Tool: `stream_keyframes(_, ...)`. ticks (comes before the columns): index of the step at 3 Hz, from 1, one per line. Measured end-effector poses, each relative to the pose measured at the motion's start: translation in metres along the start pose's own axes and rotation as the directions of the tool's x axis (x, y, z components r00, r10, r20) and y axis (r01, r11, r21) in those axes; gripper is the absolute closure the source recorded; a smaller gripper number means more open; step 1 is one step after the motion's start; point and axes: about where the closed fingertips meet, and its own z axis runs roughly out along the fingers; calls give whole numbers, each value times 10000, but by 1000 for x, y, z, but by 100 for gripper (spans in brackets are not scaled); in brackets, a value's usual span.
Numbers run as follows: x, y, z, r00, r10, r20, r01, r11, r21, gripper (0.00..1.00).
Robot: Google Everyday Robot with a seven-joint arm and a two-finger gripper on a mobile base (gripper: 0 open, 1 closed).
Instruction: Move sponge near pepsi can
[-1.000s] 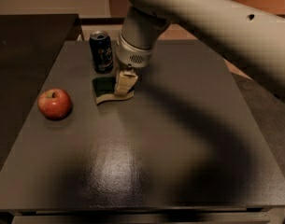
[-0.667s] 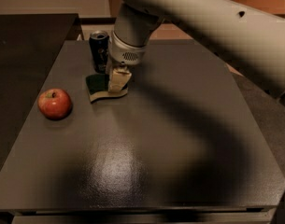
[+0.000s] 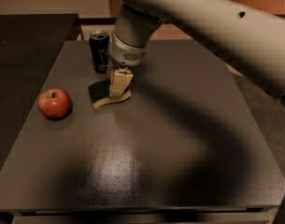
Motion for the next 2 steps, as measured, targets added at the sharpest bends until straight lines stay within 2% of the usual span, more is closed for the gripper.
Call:
stream_keyframes(1, -1, 0, 0, 10000, -17, -3, 17, 10000, -6, 0)
stream_keyframes(2, -1, 0, 0, 10000, -17, -3, 17, 10000, -6, 0)
